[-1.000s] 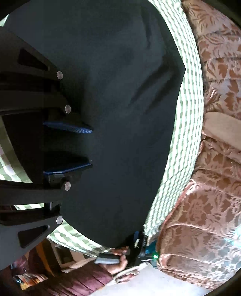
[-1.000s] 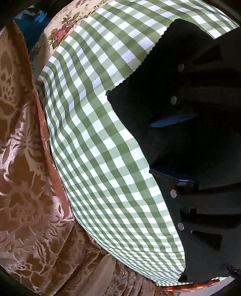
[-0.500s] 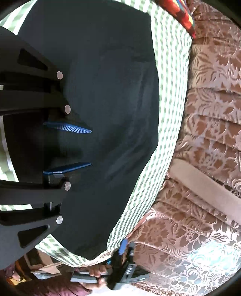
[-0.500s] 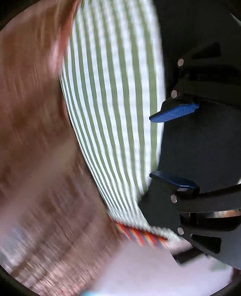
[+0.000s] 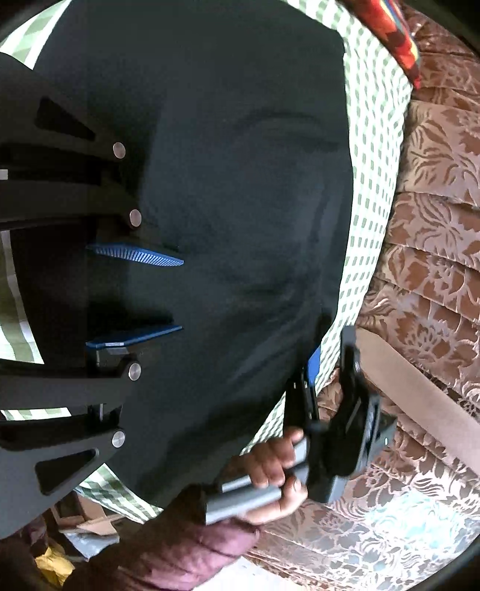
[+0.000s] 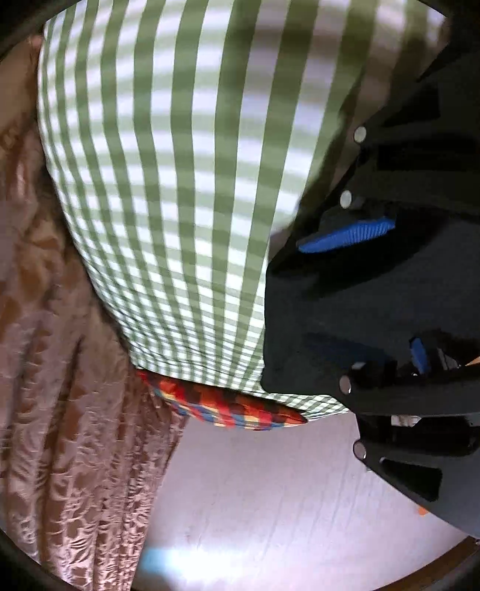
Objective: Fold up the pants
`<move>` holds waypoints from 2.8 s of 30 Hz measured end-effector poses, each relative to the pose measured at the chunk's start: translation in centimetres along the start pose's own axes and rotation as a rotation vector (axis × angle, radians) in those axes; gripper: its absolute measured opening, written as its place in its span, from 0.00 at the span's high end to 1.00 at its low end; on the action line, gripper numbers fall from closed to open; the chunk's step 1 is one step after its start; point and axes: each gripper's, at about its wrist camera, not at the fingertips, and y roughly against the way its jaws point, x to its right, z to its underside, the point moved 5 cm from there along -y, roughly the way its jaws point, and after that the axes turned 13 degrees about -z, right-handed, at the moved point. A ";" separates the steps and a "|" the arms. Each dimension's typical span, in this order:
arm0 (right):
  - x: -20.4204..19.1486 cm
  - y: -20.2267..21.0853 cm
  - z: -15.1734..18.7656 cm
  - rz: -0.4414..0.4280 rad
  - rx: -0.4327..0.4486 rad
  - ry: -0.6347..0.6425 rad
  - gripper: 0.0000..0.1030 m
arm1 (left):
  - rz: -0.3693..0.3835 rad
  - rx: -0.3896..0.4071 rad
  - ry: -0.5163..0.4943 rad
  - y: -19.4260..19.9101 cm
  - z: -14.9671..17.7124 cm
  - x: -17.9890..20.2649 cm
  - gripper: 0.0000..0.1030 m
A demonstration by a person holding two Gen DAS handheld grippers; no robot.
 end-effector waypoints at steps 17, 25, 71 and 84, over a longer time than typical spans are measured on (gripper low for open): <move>-0.3 0.2 -0.7 0.262 0.130 0.165 0.57 | -0.041 -0.004 0.045 1.1 -2.4 -1.1 0.69; -3.1 4.7 5.3 0.199 0.131 0.225 0.83 | -0.179 0.047 0.078 0.0 -8.4 -6.2 0.69; -0.9 3.5 17.2 0.321 0.241 0.263 0.48 | -0.531 0.068 0.447 8.3 2.5 -20.7 0.95; -2.7 6.0 17.8 0.315 0.236 0.235 0.36 | -0.370 0.249 0.296 11.2 -3.0 -10.6 0.66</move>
